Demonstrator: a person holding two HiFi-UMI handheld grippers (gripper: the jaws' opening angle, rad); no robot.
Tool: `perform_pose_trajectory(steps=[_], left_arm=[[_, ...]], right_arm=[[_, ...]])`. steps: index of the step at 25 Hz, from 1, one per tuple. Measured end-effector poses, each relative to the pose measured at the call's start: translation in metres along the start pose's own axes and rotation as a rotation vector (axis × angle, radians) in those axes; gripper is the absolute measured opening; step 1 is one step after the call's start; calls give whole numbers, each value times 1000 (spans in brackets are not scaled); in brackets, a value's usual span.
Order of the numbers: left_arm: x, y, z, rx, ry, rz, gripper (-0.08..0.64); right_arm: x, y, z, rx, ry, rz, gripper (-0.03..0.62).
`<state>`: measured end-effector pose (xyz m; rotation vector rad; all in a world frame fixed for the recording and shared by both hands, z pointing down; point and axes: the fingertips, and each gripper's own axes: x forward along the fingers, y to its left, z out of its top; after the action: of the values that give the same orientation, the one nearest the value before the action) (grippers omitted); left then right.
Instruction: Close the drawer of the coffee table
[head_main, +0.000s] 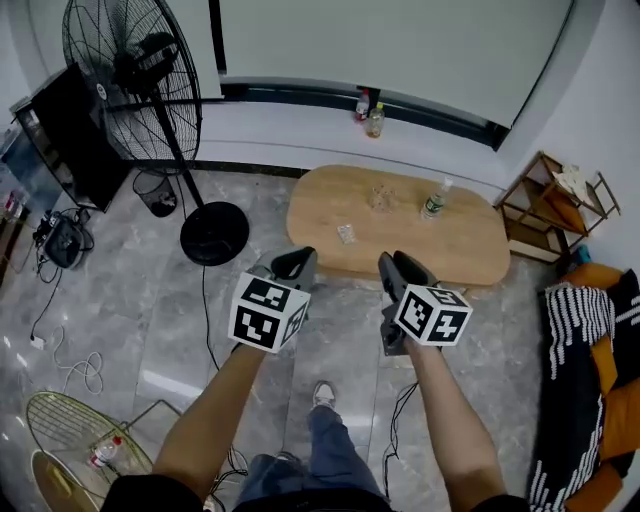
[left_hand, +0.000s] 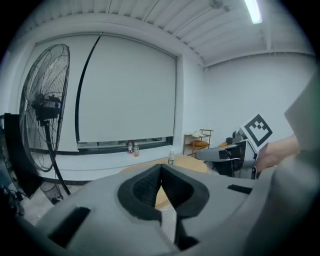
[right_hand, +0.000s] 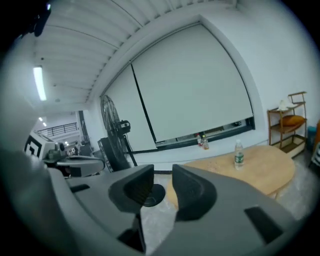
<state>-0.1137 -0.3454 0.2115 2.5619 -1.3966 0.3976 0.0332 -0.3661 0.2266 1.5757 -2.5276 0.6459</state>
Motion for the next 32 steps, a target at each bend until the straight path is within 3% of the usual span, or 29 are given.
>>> perform_pose_trajectory(steps=[7, 12, 13, 18, 32], left_arm=[[-79, -9, 56, 13, -49, 69, 6], [-117, -14, 77, 7, -85, 101, 6], [-122, -16, 79, 5, -92, 106, 7], [-142, -23, 85, 24, -102, 113, 6], [-160, -17, 79, 36, -96, 132, 6]], right_arm=[[-58, 71, 63, -133, -48, 48, 80], [-88, 100, 80, -228, -48, 62, 33], [-93, 103, 80, -245, -47, 65, 7], [-113, 114, 85, -311, -56, 74, 5], [-125, 120, 88, -340, -85, 54, 5]])
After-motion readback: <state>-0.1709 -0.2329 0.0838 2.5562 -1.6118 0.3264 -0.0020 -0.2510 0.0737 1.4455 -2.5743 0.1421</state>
